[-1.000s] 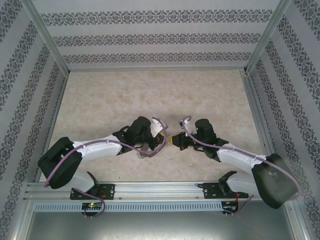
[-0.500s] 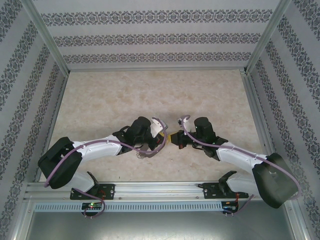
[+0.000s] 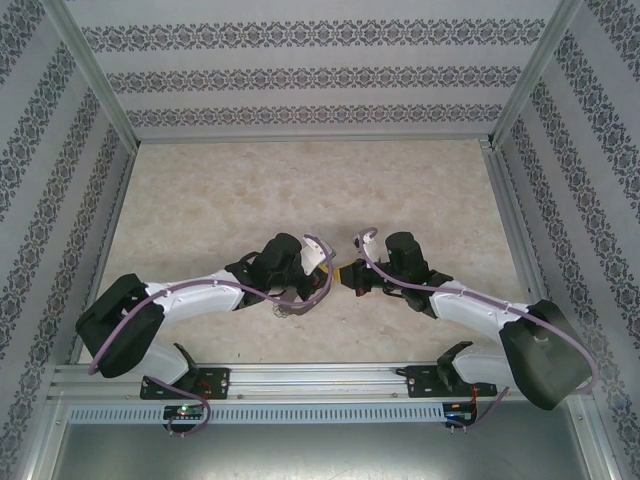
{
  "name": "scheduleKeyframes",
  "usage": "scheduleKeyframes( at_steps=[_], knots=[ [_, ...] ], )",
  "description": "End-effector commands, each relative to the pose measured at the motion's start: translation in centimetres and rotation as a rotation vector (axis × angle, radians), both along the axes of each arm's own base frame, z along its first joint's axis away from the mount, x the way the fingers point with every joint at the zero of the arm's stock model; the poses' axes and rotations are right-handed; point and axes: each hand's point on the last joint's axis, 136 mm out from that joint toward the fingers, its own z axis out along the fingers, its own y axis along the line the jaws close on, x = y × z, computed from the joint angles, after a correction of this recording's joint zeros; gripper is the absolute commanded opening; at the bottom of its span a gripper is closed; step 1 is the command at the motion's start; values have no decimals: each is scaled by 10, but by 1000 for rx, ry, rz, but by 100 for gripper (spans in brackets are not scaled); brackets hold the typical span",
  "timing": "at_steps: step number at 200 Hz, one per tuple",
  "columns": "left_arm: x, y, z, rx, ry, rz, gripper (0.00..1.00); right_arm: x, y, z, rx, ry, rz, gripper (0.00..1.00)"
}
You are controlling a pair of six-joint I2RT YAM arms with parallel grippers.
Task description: Put the keys on the keyring
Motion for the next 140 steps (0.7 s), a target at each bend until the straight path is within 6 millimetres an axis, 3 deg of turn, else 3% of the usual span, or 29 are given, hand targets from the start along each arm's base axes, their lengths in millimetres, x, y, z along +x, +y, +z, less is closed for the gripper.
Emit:
scheduleKeyframes(
  at_steps=[1, 102, 140],
  knots=[
    [-2, -9, 20, -47, -13, -25, 0, 9, 7, 14, 8, -69, 9, 0],
    [-4, -9, 28, -67, -22, -32, 0, 28, -7, 1, -34, -54, -84, 0],
    [-2, -7, 34, -85, -43, -17, 0, 25, -13, -6, -30, -16, -97, 0]
  ],
)
